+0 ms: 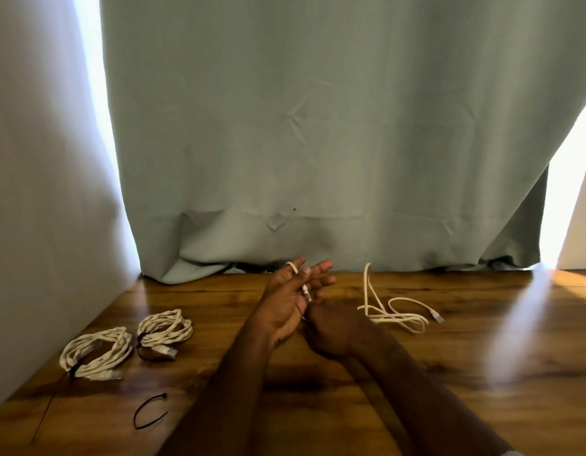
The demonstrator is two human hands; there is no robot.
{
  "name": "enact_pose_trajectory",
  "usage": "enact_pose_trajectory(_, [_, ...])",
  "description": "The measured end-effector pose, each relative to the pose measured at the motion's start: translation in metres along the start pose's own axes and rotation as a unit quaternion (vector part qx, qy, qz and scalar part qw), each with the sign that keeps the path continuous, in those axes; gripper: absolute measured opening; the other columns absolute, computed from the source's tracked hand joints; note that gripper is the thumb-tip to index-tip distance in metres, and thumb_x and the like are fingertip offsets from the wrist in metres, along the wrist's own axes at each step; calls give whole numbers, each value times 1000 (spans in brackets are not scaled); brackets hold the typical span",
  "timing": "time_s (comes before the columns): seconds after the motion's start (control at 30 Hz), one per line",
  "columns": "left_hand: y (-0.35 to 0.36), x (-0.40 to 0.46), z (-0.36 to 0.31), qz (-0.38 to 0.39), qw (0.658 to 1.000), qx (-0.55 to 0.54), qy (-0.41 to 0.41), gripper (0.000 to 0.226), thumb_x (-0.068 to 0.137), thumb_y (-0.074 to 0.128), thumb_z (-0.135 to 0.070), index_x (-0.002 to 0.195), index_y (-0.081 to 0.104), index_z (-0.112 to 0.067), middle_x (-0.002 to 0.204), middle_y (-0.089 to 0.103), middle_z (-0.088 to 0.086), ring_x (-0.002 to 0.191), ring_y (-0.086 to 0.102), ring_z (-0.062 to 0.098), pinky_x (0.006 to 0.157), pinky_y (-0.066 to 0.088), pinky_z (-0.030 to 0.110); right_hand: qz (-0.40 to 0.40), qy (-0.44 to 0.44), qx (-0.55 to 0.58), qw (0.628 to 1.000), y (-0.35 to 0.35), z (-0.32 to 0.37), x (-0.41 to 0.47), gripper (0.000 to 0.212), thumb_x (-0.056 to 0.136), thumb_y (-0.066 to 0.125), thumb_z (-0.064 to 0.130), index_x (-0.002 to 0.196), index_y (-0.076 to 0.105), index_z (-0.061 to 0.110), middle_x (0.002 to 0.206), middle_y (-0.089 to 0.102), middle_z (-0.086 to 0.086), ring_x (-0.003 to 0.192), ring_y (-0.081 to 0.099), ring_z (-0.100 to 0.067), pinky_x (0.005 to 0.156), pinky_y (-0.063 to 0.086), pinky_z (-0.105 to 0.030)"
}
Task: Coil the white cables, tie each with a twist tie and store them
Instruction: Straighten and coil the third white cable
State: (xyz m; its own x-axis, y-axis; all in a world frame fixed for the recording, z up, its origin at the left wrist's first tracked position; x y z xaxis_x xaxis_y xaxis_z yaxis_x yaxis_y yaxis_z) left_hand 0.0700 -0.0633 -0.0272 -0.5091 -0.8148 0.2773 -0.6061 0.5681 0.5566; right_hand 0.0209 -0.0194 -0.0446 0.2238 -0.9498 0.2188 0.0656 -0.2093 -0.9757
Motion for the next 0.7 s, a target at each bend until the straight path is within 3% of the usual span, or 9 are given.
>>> enact_pose_trajectory(0.07, [-14,3,3,-31,998,55,0,37,104,41,-5,140,32,-7,117,69,24,98,72,34,75,59,33,9,-21,14,1000,-7,-2,-4,29,93,54,46,108,63,22,108,69,-7,98,65,-28,75,49,-33])
enact_pose_trajectory(0.13, [-21,2,9,-37,992,117,-9,32,106,39,-7,138,36,-4,110,71,23,99,72,32,80,58,34,21,-33,21,999,-14,-2,-10,20,87,63,41,98,64,24,100,70,-1,94,65,-23,69,42,-27])
enact_pose_trajectory(0.2, [-24,2,13,-29,970,239,-9,27,106,41,-10,132,46,-4,103,73,17,89,73,22,74,56,30,20,-35,33,999,-19,-4,-14,21,81,67,34,99,66,24,99,71,2,94,65,-20,69,46,-25])
enact_pose_trajectory(0.27, [-23,1,12,-21,927,373,21,24,105,44,-13,126,54,-9,95,71,9,80,68,13,69,52,27,6,-24,5,1000,-26,-11,-13,26,77,69,34,99,67,22,97,70,-3,93,66,-24,73,52,-30])
enact_pose_trajectory(0.37, [-16,-3,10,-3,880,471,60,15,105,45,-20,104,60,-19,84,71,10,70,67,13,63,51,27,-87,-34,-55,994,-48,-20,-13,21,81,66,38,97,71,25,97,72,-3,94,65,-26,84,47,-35])
enact_pose_trajectory(0.47, [-18,-10,23,12,869,494,1,25,105,46,-32,92,61,-17,66,64,5,53,56,11,53,45,25,-210,-40,-86,973,-66,-36,-21,22,79,72,25,101,72,28,109,72,1,111,62,-23,108,35,-46])
enact_pose_trajectory(0.53, [-28,-9,27,1,873,487,-29,37,102,49,-42,85,70,-16,58,53,1,47,44,7,49,36,23,-248,-2,-65,966,-66,-56,-27,49,75,80,24,121,64,33,135,60,3,129,51,-21,113,30,-51])
enact_pose_trajectory(0.6, [-33,-7,25,-7,891,454,-32,45,100,50,-47,83,75,-13,57,46,1,48,39,10,49,30,24,-224,61,-8,973,-59,-77,-32,74,75,82,30,139,47,37,151,44,6,139,39,-19,112,29,-49])
enact_pose_trajectory(0.7, [-33,-4,22,-12,919,392,-28,42,99,54,-45,84,76,-13,56,40,0,49,33,11,48,26,26,-150,161,73,973,-38,-105,-36,80,83,75,36,150,32,37,153,40,4,140,39,-24,112,30,-54])
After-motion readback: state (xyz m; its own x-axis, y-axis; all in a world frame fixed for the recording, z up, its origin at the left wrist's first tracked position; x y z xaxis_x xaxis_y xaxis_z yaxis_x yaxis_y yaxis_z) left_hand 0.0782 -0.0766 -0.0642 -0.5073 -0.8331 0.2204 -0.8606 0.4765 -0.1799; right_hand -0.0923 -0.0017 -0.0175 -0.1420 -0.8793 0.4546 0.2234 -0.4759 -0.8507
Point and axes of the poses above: each hand's wrist, its own x-axis towards the middle knuckle, its own y-axis out of the palm, z = x × y, the point moved 9 cm from there along x, towards the middle knuckle
